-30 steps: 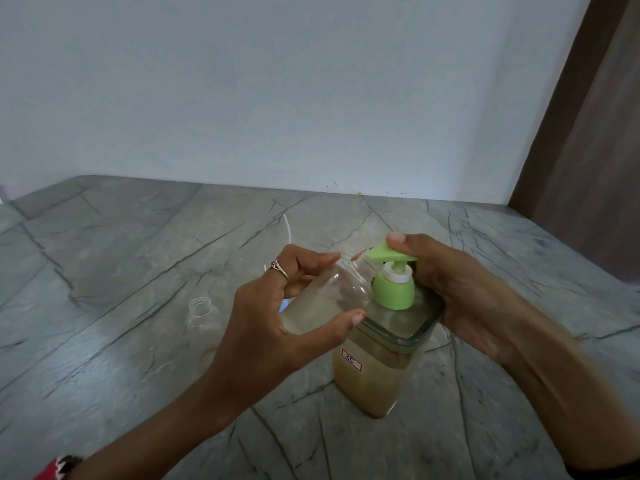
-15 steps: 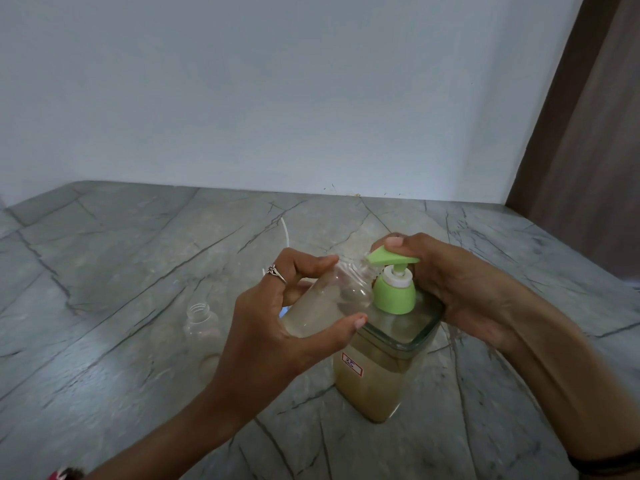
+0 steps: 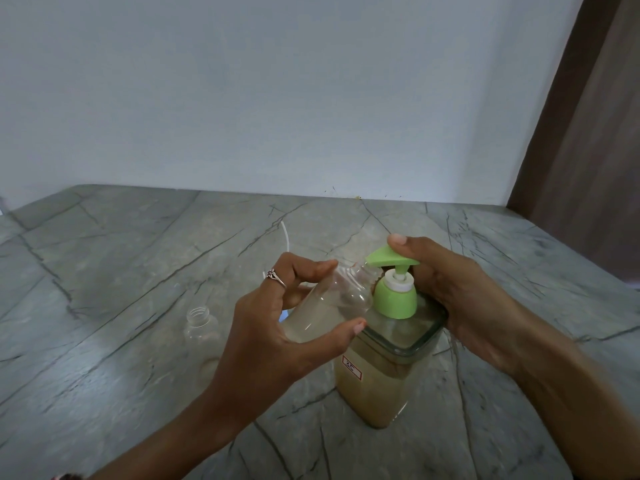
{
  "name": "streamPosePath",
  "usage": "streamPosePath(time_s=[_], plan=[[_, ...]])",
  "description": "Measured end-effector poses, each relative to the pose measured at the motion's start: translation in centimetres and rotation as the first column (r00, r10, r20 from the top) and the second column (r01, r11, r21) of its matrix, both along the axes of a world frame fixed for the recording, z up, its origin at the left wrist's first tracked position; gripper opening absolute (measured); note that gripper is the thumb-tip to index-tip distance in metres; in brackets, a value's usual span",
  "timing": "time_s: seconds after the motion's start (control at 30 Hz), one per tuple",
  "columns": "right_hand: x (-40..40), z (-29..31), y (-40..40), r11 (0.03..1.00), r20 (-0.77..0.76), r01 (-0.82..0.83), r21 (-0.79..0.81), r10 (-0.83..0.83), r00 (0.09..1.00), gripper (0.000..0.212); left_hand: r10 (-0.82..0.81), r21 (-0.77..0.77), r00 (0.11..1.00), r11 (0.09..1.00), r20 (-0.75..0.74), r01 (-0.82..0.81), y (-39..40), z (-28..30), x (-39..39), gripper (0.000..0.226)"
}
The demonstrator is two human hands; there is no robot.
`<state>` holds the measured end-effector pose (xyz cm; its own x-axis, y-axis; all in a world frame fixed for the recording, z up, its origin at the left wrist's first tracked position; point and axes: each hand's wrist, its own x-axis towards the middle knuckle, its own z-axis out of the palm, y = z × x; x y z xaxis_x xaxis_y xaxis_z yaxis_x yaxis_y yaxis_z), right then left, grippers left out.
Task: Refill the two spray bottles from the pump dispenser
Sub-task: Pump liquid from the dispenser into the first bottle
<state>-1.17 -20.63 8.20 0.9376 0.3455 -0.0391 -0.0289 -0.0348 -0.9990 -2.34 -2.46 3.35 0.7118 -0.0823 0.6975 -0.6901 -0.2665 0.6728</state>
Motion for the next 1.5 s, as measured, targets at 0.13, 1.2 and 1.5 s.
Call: streamPosePath(time_s=[0.13,1.2,1.5], plan=[[-0.1,0.0,0.1,1.0,0.02,0.022,0.006,-0.022,1.0,0.041,0.0,-0.004,1.0,1.0,-0.003,0.0,0.0,0.0,0.0,0.043],[0.9,-3.8,1.3,0.965,0.748,0.09,0.245,-0.247,0.617,0.024,-0.011,-0.016,0.999,1.0,-0.038,0.01,0.0,0.1,-0.2,0.044],[1.9,-3.6,2.2,0.932,0.766,0.108,0.345,-0.346,0.541,0.027,0.026,-0.012,0.999,1.0,-0.028,-0.026,0.0,-0.2,-0.3,0.045]])
